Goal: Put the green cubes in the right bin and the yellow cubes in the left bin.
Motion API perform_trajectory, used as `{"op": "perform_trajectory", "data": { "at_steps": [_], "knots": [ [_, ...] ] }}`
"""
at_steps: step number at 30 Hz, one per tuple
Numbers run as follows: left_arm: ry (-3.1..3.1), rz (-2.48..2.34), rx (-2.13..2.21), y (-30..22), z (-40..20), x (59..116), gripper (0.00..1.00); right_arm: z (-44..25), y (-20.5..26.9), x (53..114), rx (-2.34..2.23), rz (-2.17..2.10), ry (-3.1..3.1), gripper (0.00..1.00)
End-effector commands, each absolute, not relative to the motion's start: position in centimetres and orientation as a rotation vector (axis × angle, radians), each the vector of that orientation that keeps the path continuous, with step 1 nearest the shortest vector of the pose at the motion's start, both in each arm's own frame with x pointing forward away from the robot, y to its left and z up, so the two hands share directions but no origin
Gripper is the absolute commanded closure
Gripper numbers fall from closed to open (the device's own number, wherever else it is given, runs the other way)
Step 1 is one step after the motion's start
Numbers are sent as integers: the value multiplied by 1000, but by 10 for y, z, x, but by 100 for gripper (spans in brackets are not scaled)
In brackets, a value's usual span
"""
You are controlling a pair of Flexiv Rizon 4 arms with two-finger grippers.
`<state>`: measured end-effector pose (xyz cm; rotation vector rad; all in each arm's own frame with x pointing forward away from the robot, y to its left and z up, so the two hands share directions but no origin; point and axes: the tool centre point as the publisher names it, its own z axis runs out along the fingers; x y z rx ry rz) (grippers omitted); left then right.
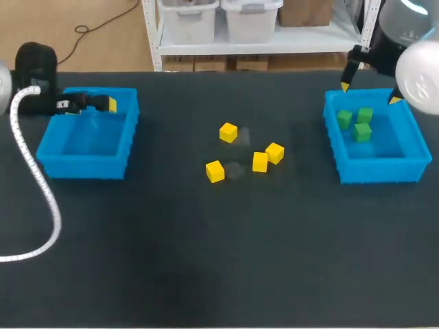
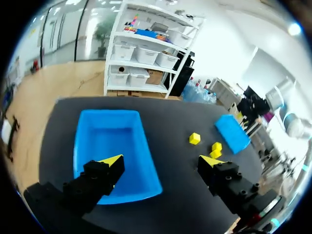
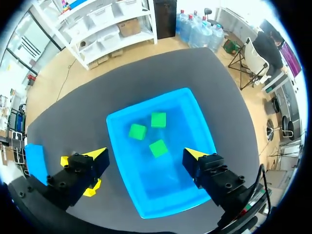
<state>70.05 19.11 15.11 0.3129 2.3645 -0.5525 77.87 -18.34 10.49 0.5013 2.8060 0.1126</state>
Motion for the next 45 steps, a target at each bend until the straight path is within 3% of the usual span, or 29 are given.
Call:
{"op": "perform_trajectory", "data": {
  "at_steps": [1, 10, 19, 45],
  "knots": [
    [2401, -426, 406, 196, 166, 696, 0, 105, -184, 773, 488, 66, 2627, 0],
    [2454, -444, 635, 135, 164, 709, 0, 105, -184, 773, 488, 66, 2627, 0],
    [2536, -344, 945, 73, 124, 698, 0, 105, -184, 773, 488, 66, 2627, 0],
    [2642, -69, 1238, 10, 35, 693, 0, 105, -184, 773, 488, 66, 2627, 0]
  ]
}}
